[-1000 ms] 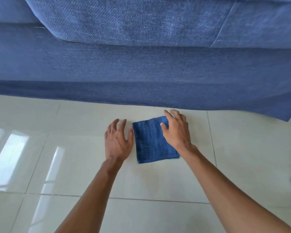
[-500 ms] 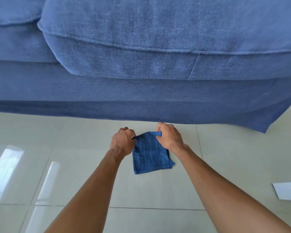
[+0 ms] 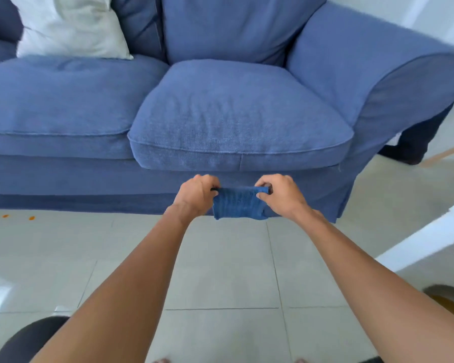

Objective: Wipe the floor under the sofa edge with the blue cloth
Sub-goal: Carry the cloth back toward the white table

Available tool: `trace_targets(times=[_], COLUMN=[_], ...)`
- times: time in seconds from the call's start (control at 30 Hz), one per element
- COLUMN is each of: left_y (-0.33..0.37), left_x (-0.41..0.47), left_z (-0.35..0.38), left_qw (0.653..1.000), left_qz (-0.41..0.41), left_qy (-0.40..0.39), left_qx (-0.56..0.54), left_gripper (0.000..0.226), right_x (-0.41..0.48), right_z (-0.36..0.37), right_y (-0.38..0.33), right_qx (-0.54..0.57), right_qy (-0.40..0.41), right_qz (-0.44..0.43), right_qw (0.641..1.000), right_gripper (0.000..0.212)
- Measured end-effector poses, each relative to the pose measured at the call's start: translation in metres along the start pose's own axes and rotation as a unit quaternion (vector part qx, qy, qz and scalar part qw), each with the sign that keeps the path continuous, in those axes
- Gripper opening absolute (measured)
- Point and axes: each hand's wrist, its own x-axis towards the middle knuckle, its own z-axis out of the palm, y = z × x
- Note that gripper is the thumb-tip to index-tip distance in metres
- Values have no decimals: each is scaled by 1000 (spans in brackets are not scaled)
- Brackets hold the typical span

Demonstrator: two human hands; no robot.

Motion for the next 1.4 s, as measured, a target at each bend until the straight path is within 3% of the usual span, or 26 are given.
trace_targets(times=[0.27, 0.53, 0.7, 0.83, 1.03, 1.27, 1.4], left_y=[129, 279, 373, 434, 508, 570, 585], left_x=[-28, -76, -118, -159, -212, -262, -277], left_z=[-84, -98, -82, -57, -10, 30, 59], left_qw=[990, 956, 912, 869, 820, 794, 804], left_qz=[109, 279, 396, 479, 535, 578, 562], left_qy=[81, 48, 7, -71, -181, -170, -161], left_qx=[-42, -78, -108, -103, -99, -82, -112], left_gripper=[26, 24, 23, 22, 19, 27, 28], right_x=[-91, -230, -338, -430, -532, -594, -609], right_z=[-140, -246, -291, -311, -312, -313, -307], right_y=[6, 52, 73, 88, 103, 126, 144], right_qx=[43, 38, 10, 12, 36, 46, 51], right_qy=[132, 247, 303, 317, 348, 385, 396], right_qz=[19, 131, 213, 268, 348, 430, 455], right_qw=[990, 959, 929, 910, 870, 815, 796], right_gripper=[10, 13, 18, 10, 26, 7, 8])
